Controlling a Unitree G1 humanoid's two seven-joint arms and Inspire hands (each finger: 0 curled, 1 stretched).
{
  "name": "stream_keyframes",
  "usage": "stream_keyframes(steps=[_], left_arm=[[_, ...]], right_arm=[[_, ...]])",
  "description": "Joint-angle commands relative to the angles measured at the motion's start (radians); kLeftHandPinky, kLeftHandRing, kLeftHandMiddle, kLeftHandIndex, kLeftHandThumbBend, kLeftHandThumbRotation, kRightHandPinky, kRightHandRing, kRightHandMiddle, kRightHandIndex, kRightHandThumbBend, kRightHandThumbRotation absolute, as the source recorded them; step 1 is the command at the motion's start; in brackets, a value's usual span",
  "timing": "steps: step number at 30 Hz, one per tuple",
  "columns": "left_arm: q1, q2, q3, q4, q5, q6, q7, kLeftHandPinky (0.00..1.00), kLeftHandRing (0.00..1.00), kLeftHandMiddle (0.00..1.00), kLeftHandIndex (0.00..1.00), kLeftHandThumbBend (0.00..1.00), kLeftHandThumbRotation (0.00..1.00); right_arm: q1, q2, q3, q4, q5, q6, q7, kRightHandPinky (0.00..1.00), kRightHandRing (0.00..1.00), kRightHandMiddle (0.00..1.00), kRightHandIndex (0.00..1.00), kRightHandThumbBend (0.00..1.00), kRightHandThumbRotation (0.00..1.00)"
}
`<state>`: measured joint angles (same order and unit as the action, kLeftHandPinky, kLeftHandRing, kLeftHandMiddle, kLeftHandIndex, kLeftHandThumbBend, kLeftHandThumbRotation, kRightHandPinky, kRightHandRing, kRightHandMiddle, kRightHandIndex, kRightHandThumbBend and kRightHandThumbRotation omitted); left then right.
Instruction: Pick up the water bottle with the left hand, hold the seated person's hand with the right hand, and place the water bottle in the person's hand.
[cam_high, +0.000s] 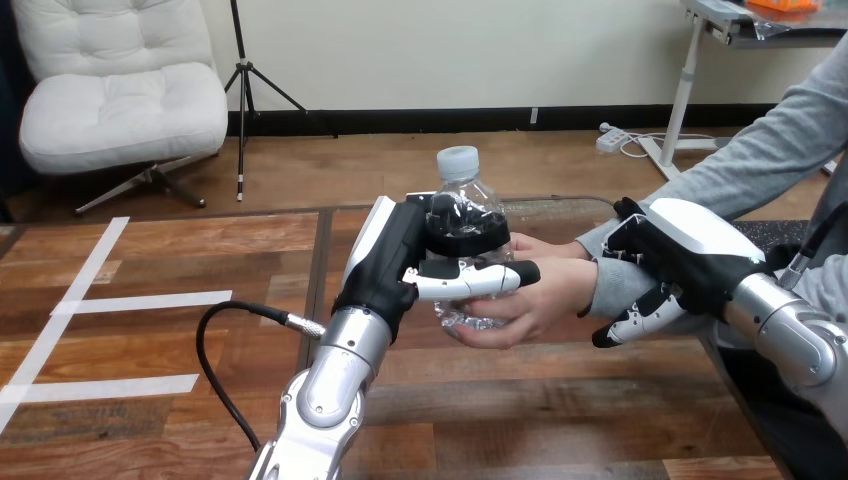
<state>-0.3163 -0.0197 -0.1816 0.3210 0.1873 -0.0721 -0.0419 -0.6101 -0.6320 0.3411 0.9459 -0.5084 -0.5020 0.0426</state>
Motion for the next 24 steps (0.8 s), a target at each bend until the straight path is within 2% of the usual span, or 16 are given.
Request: stream_keyframes(steps=[1,24], left_arm=[[-0.042,-0.013,-0.003,-0.048,-0.01,-0.034,-0.002,0.26,0.32,0.36,0.38,0.74,0.0],[-0.041,-0.008,0.006,-0.05,-0.031,-0.037,-0.023,0.27,0.33,0.37,0.39,0.74,0.0]], right_arm=[[-0.032,0.004,-0.037,-0.033,0.025,-0.011,-0.007,0.27,0.29,0.34,0.35,0.86,0.0],[-0.027,0.004,-0.04,-0.036,0.029,-0.01,-0.004,0.26,0.29,0.33,0.35,0.84,0.0]])
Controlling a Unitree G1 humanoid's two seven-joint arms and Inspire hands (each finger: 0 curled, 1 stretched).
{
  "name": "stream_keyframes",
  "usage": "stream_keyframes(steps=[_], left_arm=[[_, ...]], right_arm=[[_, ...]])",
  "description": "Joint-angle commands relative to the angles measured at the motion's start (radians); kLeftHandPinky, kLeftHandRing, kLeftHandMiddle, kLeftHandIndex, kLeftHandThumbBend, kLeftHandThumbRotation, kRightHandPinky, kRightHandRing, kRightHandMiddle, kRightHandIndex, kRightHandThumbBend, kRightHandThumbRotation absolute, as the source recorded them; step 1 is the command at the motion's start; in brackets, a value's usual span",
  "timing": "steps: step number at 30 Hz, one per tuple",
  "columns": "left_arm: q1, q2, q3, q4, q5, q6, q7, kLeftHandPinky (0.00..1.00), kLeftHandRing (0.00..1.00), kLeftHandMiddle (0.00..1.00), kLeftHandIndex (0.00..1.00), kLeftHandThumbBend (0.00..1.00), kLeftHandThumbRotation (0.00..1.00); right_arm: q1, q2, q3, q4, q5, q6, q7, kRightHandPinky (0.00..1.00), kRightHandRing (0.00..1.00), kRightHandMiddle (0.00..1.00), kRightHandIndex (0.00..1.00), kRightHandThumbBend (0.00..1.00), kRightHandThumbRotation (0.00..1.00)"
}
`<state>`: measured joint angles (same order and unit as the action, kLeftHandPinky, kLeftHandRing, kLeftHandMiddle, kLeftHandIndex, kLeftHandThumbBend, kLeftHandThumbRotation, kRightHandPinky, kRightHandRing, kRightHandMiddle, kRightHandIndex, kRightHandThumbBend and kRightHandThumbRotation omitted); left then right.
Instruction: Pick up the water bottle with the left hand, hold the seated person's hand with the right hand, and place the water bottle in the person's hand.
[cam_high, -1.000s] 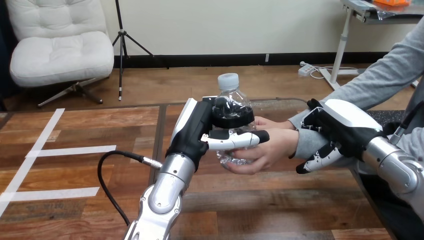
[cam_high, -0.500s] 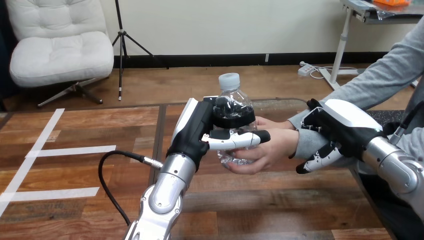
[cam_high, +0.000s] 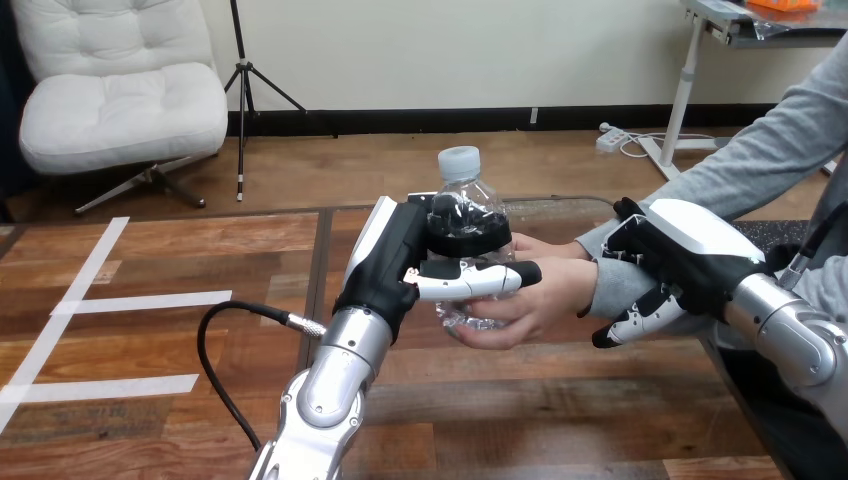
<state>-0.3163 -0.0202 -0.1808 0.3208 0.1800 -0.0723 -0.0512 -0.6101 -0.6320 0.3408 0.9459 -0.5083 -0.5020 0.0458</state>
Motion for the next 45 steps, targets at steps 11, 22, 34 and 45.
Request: stream_keyframes(steps=[11,22,34,45], left_arm=[[-0.038,0.009,0.009,-0.076,-0.052,0.004,-0.065,0.38,0.47,0.51,0.48,0.77,0.21],[-0.037,0.021,0.011,-0.091,-0.061,0.033,-0.101,0.46,0.55,0.58,0.57,0.87,0.46],[-0.046,0.052,0.002,-0.07,-0.058,0.011,-0.153,0.68,0.78,0.79,0.77,0.99,0.7],[-0.051,0.064,0.006,-0.045,-0.049,-0.019,-0.142,0.88,0.93,0.94,0.93,1.0,0.86]], right_arm=[[-0.025,0.001,-0.039,-0.036,0.025,-0.006,-0.008,0.27,0.29,0.34,0.35,0.85,0.0],[-0.021,-0.002,-0.04,-0.042,0.026,0.002,-0.002,0.28,0.3,0.35,0.36,0.85,0.0],[-0.017,-0.005,-0.041,-0.044,0.025,-0.008,-0.006,0.27,0.3,0.34,0.35,0.84,0.0],[-0.015,-0.004,-0.042,-0.045,0.027,-0.002,0.003,0.28,0.31,0.35,0.36,0.84,0.0]])
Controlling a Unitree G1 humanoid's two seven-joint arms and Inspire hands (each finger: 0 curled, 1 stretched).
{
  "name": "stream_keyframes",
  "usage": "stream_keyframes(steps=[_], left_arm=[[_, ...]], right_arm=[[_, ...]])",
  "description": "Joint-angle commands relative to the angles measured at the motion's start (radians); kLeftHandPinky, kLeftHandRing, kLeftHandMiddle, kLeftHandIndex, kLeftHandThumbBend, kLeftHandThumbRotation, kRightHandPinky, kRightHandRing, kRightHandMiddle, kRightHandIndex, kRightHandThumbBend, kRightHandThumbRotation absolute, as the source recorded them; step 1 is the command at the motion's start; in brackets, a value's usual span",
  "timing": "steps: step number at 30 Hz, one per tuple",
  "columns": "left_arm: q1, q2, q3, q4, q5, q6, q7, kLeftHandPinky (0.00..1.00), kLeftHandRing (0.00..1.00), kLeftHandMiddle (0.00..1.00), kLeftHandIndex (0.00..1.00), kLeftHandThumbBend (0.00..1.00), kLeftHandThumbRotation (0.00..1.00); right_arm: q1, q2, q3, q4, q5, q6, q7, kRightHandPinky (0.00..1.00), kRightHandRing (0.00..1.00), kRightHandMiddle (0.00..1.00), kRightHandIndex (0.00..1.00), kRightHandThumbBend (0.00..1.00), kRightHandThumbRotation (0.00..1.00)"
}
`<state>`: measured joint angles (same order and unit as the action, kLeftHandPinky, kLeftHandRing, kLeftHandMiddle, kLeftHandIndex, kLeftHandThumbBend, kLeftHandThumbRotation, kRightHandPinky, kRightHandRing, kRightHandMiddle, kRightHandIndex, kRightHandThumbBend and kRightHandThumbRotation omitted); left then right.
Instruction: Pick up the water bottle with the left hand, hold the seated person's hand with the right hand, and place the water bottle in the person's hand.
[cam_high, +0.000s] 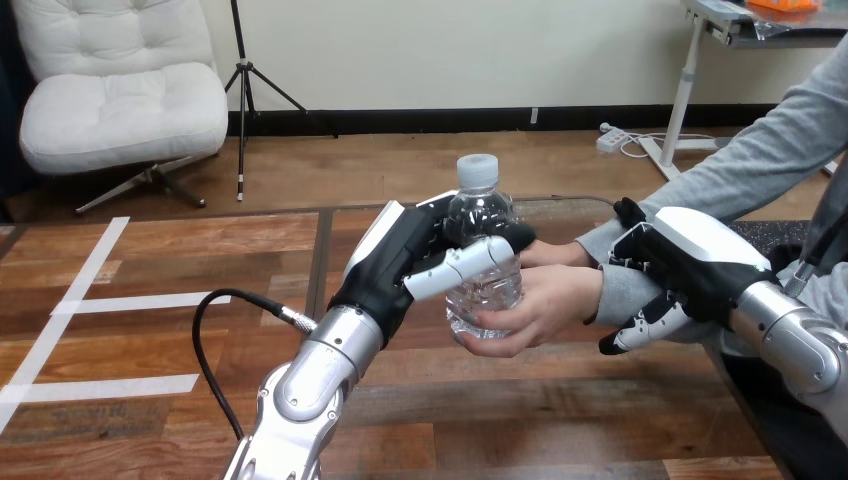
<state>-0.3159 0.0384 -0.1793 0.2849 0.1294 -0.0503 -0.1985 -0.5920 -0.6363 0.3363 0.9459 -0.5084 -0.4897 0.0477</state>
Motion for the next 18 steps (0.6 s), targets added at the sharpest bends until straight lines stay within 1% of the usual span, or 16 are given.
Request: stream_keyframes(steps=[1,6,9,13,18], left_arm=[[-0.048,0.007,0.006,-0.012,0.004,-0.048,0.01,0.89,0.94,0.95,0.93,1.0,0.87],[-0.033,0.015,0.012,-0.028,0.008,-0.077,0.021,0.93,0.96,0.97,0.95,1.0,0.94],[-0.02,0.026,0.018,-0.053,-0.003,-0.075,0.007,0.94,0.97,0.97,0.96,1.0,0.96],[-0.008,0.04,0.032,-0.075,-0.026,-0.088,-0.01,0.97,0.99,0.98,0.97,1.0,0.99],[-0.001,0.046,0.047,-0.08,-0.047,-0.106,-0.01,0.99,1.0,0.98,0.96,1.0,1.0]], right_arm=[[-0.033,0.0,-0.038,-0.046,0.028,-0.014,0.002,0.28,0.31,0.36,0.36,0.84,0.0],[-0.031,-0.001,-0.038,-0.048,0.027,-0.015,0.002,0.27,0.3,0.35,0.36,0.84,0.0],[-0.031,0.001,-0.039,-0.043,0.029,-0.017,0.002,0.27,0.3,0.35,0.36,0.84,0.0],[-0.03,0.001,-0.041,-0.04,0.03,-0.023,0.002,0.27,0.3,0.35,0.36,0.84,0.0],[-0.028,0.001,-0.046,-0.041,0.035,-0.027,0.008,0.26,0.29,0.34,0.35,0.83,0.0]])
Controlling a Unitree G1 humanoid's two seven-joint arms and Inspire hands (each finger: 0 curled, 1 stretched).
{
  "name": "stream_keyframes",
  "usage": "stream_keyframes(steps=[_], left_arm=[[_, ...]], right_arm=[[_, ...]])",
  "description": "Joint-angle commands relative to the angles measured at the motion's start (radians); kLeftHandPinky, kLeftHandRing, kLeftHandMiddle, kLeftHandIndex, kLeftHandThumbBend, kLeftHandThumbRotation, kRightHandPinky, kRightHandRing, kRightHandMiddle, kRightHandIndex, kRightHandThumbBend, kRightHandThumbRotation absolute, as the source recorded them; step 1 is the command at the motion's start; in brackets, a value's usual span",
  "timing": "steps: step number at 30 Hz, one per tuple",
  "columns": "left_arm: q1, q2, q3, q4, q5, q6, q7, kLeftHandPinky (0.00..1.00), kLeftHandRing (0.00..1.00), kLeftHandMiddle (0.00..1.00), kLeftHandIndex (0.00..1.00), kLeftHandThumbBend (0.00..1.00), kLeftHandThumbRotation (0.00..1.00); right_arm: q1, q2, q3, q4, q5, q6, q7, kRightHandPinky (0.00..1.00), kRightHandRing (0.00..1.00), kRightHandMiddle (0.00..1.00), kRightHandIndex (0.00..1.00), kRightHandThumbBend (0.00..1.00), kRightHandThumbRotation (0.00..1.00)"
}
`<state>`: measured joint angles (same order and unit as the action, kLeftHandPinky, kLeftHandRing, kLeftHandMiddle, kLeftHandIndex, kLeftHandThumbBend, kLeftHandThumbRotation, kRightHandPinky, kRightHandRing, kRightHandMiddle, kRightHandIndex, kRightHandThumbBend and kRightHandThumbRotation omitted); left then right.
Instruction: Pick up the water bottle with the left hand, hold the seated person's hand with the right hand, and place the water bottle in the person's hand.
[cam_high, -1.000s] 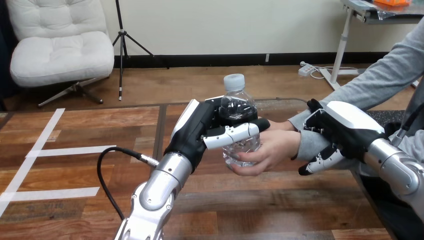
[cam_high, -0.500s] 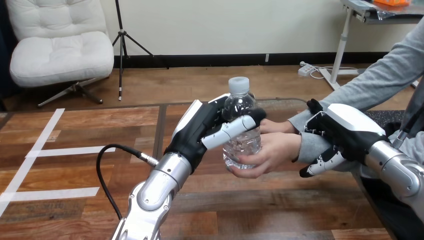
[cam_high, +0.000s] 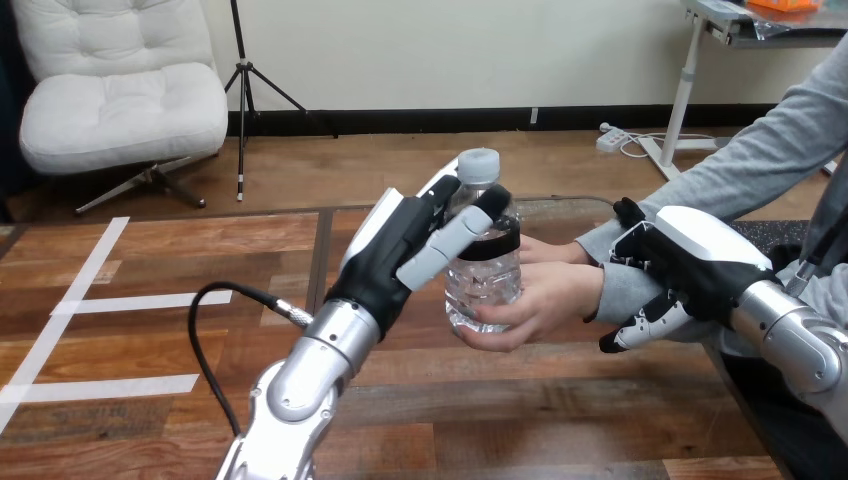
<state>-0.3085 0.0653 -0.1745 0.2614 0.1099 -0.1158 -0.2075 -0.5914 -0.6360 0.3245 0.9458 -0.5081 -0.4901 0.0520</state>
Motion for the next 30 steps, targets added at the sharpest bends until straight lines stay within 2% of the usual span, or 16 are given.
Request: stream_keyframes(steps=[1,16,30], left_arm=[[-0.006,0.022,0.047,-0.059,-0.032,-0.043,0.0,0.99,1.0,0.98,0.96,1.0,1.0],[0.005,0.039,0.084,-0.053,-0.057,-0.059,0.003,1.0,1.0,0.97,0.94,0.97,1.0],[0.022,0.045,0.084,-0.085,-0.053,-0.053,-0.002,1.0,0.98,0.94,0.87,0.9,1.0]], right_arm=[[-0.028,0.001,-0.036,-0.043,0.036,-0.025,0.007,0.26,0.29,0.34,0.35,0.83,0.0],[-0.029,0.004,-0.041,-0.028,0.024,-0.048,-0.004,0.26,0.29,0.35,0.35,0.83,0.0],[-0.03,0.003,-0.042,-0.032,0.02,-0.052,0.0,0.26,0.29,0.34,0.35,0.84,0.0]])
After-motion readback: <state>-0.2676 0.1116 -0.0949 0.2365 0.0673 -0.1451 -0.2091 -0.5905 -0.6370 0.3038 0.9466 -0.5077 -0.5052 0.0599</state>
